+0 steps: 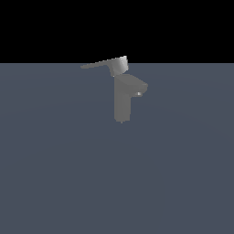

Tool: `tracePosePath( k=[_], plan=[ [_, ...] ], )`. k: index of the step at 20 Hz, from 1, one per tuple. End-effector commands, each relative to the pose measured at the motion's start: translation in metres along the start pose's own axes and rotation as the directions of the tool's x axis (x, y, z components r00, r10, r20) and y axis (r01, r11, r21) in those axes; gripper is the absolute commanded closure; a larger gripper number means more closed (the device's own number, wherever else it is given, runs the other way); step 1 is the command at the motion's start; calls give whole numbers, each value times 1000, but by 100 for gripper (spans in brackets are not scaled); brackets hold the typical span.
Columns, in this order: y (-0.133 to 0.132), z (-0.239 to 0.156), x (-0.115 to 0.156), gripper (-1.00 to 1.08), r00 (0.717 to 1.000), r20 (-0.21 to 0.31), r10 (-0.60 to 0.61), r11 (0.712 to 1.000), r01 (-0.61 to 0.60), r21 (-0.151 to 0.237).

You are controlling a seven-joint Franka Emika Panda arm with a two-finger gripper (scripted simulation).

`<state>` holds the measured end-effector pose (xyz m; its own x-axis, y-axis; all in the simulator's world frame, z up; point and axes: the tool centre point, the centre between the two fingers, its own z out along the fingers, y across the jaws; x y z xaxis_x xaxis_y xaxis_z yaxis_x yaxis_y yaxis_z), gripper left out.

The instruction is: Turn on the faucet by rotating a designated handle.

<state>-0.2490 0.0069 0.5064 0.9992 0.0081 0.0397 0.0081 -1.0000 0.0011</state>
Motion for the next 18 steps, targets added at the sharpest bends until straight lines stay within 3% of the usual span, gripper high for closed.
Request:
tracePosePath(
  k=[1,9,18],
  plan=[
    [0,0,0,108,1000,0,0,1000,0,0],
    [-17,-3,2,108,1000,14,-24,1000,24,10],
    [-17,-3,9,108,1000,19,-2,1000,1,22]
  ],
)
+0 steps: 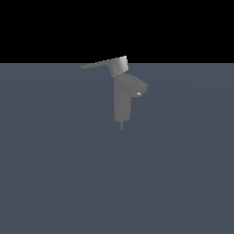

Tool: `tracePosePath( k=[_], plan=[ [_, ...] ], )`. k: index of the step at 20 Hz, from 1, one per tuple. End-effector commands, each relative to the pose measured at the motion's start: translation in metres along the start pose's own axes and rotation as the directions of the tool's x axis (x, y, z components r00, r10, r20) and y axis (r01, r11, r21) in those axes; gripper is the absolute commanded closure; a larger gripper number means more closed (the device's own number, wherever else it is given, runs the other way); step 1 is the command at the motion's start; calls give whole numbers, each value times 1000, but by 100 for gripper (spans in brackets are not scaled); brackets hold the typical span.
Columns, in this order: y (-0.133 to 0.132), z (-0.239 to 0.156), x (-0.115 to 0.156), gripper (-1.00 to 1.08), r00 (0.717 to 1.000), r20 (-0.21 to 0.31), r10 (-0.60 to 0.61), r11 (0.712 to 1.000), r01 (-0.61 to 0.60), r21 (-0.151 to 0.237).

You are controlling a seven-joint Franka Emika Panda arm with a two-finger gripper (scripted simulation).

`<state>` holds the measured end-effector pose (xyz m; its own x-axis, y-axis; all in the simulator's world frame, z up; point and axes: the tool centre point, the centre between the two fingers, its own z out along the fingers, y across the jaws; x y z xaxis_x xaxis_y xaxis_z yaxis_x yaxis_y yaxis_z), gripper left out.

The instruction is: Turn on the faucet by rotating a designated handle.

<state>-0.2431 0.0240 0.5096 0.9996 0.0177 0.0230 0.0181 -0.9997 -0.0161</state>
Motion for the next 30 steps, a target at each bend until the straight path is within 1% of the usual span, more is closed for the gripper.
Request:
tracePosePath(
  k=[1,6,10,13,16,19,23,26,30],
  plan=[
    [-1,0,5,108,1000,4,16,1000,-16,8],
    [-2,1,22,108,997,20,73,997,-74,34],
    [-4,3,41,108,989,42,141,988,-143,58],
    [-5,7,60,108,977,65,205,975,-209,75],
    [-7,13,82,108,957,93,276,955,-284,86],
    [-9,21,103,108,930,121,348,929,-359,90],
    [-12,33,131,108,883,157,442,885,-458,82],
    [-15,45,152,108,841,181,510,846,-528,68],
    [-19,63,179,108,775,206,598,786,-617,39]
  ],
)
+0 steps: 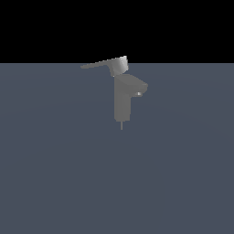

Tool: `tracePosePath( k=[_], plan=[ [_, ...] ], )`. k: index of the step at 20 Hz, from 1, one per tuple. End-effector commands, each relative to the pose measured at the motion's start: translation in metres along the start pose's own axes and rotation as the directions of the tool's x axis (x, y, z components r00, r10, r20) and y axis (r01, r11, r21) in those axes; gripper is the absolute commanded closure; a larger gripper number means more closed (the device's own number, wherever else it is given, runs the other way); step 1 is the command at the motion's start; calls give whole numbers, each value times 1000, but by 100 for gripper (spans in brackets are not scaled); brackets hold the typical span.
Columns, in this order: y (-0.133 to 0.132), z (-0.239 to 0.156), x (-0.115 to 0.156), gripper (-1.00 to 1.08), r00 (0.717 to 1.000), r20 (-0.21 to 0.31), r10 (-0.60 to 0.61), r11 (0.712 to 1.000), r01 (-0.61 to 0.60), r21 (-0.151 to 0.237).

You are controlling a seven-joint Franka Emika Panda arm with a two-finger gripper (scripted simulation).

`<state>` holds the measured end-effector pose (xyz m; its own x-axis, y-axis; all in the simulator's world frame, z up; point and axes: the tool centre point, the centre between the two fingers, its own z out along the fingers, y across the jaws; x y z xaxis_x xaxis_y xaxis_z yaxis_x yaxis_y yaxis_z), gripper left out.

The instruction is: Turn on the faucet by rotating a designated handle.

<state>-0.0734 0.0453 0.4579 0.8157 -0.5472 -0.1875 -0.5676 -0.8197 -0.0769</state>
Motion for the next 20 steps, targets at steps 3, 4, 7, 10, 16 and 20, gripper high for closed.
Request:
tracePosePath(
  k=[3,4,7,10,16,20],
  plan=[
    [-21,19,26,108,992,16,126,992,-126,-14],
    [-25,23,31,108,988,18,154,988,-154,-18],
    [-39,38,47,108,972,19,236,971,-236,-34],
    [-52,54,62,108,949,13,316,948,-315,-51],
    [-78,88,90,108,885,-18,465,882,-464,-85],
    [-95,114,107,108,832,-53,552,826,-555,-103]
  ],
)
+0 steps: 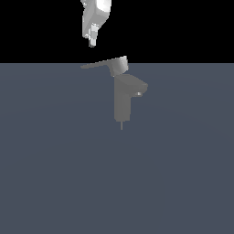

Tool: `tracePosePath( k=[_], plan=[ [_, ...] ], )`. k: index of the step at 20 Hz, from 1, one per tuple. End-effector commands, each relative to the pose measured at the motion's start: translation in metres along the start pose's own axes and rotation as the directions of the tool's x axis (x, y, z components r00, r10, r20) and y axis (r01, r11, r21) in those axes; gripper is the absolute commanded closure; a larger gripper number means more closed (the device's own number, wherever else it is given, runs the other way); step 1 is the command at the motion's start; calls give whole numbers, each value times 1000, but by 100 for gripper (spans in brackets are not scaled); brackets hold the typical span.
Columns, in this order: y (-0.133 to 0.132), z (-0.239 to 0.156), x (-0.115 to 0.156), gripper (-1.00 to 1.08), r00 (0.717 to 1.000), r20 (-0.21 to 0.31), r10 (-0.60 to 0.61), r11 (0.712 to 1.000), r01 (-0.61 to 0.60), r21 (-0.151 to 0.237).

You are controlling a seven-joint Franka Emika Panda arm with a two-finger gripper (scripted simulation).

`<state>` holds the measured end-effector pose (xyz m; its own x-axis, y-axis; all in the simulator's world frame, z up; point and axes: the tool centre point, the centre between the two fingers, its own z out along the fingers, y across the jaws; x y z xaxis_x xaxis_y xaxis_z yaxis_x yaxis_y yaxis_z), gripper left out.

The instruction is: Turn on the faucet by rotating a designated handle.

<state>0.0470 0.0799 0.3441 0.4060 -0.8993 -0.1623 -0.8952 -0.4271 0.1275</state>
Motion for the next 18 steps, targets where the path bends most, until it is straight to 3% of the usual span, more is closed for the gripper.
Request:
tracePosePath(
  k=[1,9,18],
  plan=[
    [-16,15,2,108,998,-19,67,998,-67,-12],
    [-52,53,5,108,973,-82,216,975,-219,-28],
    [-68,72,5,108,952,-119,282,957,-287,-28]
  ],
)
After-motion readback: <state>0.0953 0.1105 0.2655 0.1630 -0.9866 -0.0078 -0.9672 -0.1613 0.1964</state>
